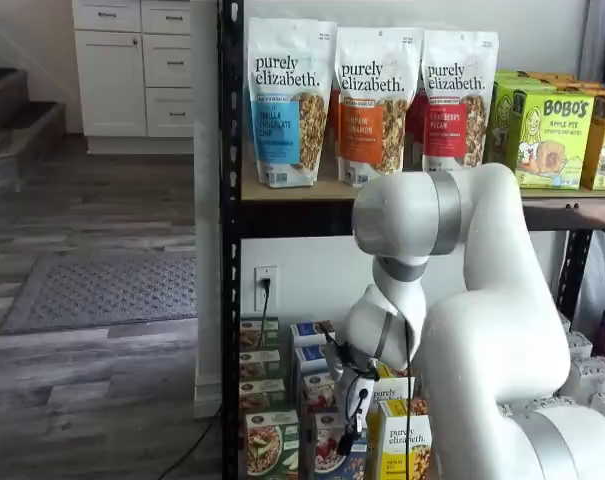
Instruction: Pick up the blue and white box that is on the bottom shelf, the second box from the left
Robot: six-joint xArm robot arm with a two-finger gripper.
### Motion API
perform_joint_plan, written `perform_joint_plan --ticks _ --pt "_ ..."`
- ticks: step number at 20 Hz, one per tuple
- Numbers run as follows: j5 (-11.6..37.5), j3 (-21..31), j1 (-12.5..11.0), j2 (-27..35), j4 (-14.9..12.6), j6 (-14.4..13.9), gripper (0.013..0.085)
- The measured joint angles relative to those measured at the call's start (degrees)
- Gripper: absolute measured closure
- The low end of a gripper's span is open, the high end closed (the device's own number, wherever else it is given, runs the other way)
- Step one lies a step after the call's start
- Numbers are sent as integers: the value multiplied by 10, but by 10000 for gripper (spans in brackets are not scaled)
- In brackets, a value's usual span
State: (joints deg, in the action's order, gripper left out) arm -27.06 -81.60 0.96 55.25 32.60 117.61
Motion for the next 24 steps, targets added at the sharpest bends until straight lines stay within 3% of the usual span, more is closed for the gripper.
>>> perform_joint_plan --ticks 6,11,24 --pt "-16 -9 -2 4 -14 -11 210" --pt "-20 -11 -3 5 -16 -13 330" --pt "-12 -8 -4 2 -11 -8 330"
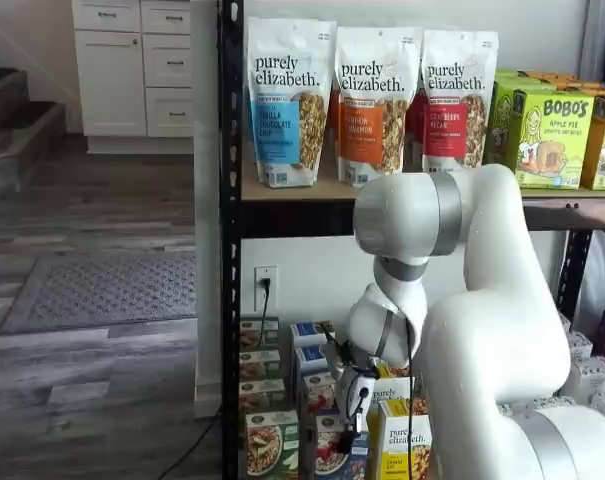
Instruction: Pick up the blue and white box that is on the bottom shelf, the second box from the left
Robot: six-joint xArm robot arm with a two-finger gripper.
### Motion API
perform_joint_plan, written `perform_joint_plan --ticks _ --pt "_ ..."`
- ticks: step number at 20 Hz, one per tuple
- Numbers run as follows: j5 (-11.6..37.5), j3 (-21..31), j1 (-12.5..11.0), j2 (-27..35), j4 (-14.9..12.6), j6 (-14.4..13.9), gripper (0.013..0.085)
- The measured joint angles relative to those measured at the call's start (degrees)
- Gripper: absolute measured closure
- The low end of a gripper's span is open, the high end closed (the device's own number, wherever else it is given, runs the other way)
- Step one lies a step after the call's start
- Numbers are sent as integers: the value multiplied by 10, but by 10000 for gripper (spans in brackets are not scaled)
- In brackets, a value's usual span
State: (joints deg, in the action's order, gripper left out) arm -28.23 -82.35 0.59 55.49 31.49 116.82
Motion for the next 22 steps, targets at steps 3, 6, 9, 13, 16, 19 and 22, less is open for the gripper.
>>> perform_joint_plan --ticks 3,6,9,13,16,19,22 --pt "-3 1 -1 -2 -4 -2 330" --pt "-6 2 -3 -3 -6 -3 410" --pt "-9 2 -3 -4 -8 -4 490" --pt "0 5 -3 -4 -8 -4 530" --pt "-5 3 -4 -4 -23 -16 530" --pt "-11 3 -5 -6 -27 -19 530" --pt "-10 10 -5 -13 -23 -16 530"
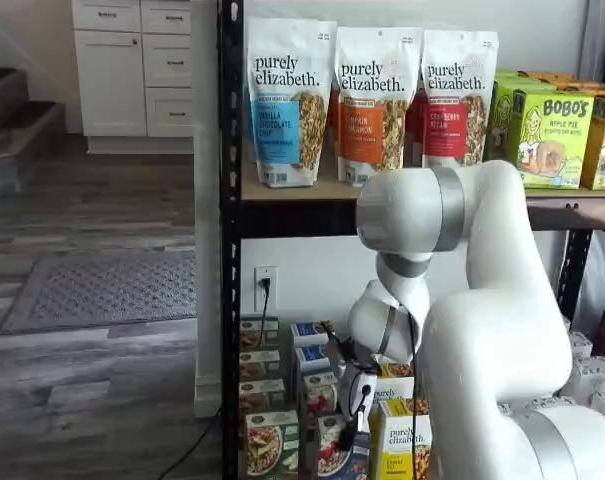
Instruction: Pick up the blue and white box that is on the bottom shelf, the second box from the left
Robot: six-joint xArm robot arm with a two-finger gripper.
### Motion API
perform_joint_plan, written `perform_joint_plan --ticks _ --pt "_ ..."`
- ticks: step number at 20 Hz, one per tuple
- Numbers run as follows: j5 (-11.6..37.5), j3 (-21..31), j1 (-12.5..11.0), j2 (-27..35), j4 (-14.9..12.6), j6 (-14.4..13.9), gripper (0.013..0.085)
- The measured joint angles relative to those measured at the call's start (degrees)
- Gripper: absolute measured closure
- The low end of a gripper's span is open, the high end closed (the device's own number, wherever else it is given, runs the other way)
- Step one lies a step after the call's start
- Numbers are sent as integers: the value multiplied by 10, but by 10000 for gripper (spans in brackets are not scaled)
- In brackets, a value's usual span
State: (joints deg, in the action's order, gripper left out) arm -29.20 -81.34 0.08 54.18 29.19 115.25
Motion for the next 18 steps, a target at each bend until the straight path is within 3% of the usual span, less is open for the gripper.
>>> perform_joint_plan --ticks 9,18 --pt "11 48 2 -37 7 7 530" --pt "19 129 9 -102 -10 -11 530"
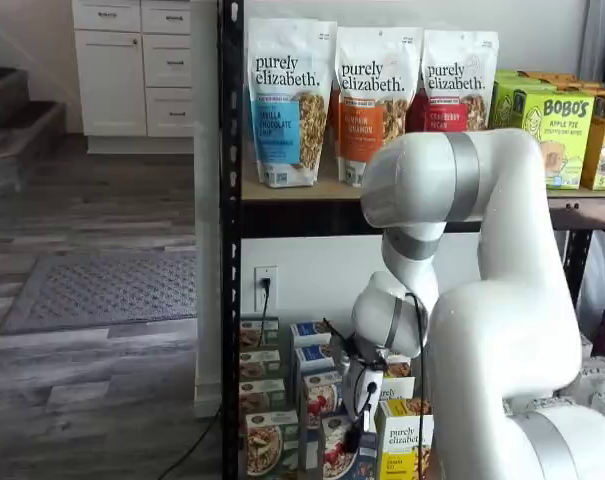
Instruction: Pick up the blue and white box that is on the bottom shelf, the second box from the left
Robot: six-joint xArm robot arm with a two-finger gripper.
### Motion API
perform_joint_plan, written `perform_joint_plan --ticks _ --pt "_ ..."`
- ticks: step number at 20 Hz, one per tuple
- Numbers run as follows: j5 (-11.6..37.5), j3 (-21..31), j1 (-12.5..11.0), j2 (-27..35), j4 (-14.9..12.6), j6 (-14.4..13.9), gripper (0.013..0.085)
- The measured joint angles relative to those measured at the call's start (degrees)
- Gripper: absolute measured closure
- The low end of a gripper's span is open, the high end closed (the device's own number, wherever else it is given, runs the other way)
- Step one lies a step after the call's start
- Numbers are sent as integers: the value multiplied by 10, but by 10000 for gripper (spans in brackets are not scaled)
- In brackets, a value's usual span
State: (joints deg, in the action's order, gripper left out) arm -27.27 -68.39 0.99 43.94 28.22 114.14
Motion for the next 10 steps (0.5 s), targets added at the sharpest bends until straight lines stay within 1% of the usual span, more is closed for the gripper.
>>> perform_joint_plan --ticks 10 --pt "10 93 10 -82 4 -3 530"
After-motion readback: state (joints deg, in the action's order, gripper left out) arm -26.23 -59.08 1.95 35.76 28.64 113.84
